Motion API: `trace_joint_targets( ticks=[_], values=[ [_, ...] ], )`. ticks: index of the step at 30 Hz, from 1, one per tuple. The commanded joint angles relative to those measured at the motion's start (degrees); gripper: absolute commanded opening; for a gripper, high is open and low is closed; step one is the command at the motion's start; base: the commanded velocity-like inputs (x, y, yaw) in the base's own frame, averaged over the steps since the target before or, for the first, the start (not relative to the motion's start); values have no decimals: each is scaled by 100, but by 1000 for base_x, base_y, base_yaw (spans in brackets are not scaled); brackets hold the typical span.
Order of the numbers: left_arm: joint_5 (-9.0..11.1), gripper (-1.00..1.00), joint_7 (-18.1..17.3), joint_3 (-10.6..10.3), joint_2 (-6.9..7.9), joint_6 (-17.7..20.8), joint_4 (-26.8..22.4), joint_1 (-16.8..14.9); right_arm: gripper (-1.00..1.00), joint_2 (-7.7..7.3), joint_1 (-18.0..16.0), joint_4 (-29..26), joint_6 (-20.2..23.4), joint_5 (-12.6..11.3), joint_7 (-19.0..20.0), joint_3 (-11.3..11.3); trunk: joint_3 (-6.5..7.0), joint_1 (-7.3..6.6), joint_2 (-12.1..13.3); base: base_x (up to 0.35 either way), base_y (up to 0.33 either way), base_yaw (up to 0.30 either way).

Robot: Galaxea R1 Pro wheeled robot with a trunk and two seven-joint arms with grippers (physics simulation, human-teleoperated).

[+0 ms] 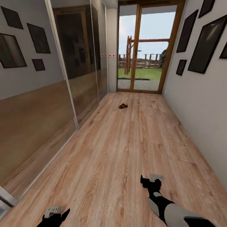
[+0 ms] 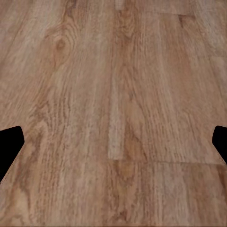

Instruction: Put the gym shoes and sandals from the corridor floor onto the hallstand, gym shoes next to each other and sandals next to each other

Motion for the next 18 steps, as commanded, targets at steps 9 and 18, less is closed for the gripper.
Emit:
trace_joint_targets(
  ticks=[9, 18],
  values=[
    [-62, 100, -22, 48, -1, -32, 3, -5, 100, 2, -3, 4, -20, 12, -8, -27, -5, 2, -2, 348, -106, 6],
    [-60, 100, -22, 48, -1, -32, 3, -5, 100, 2, -3, 4, -20, 12, -8, -27, -5, 2, -2, 348, -106, 55]
  ],
)
